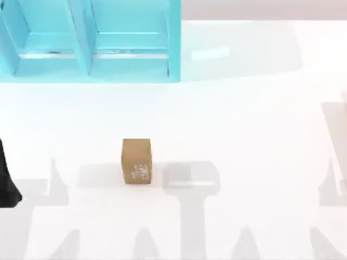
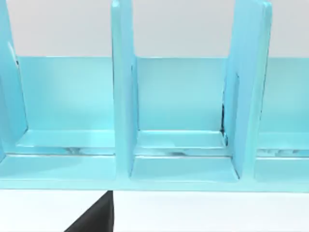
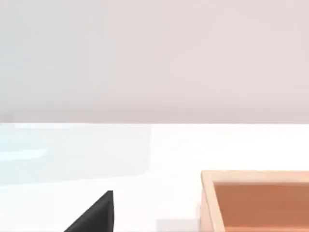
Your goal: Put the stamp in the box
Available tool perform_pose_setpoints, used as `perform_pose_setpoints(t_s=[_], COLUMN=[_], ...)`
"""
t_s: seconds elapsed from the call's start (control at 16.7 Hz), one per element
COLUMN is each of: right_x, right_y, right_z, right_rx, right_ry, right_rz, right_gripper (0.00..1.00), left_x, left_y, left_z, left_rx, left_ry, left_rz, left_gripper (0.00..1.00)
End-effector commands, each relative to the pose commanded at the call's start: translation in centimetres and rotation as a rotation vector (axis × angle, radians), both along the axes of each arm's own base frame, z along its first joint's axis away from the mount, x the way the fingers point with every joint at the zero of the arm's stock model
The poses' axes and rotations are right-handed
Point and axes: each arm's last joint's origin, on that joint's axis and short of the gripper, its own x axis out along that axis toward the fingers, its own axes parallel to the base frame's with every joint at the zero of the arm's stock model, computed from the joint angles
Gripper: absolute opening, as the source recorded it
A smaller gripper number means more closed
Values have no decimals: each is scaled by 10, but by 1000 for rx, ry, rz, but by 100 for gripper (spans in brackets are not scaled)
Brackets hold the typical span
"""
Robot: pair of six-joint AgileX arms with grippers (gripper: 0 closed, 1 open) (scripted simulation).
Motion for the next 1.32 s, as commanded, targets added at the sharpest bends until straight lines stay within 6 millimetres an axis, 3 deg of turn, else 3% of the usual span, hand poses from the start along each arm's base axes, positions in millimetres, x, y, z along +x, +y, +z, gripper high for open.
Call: perform_pose_setpoints(t_s=[0.18, 0.36, 0.54, 0.78, 1.08, 1.32], right_x=[0, 0, 3, 19, 64, 105], right_y=[1, 6, 16, 39, 99, 175], right_z=[2, 20, 56, 117, 191, 220], right_rx=[2, 25, 68, 137, 201, 210], right_ry=[3, 40, 127, 309, 614, 881], right_rz=[6, 64, 164, 317, 483, 531], right_gripper=[100, 100, 100, 100, 100, 100], left_x=[0, 0, 0, 0, 0, 0], left_y=[0, 0, 0, 0, 0, 0], left_z=[0, 0, 0, 0, 0, 0], left_rx=[0, 0, 0, 0, 0, 0], left_ry=[0, 0, 0, 0, 0, 0], left_rz=[0, 0, 0, 0, 0, 0], left_gripper=[100, 100, 100, 100, 100, 100])
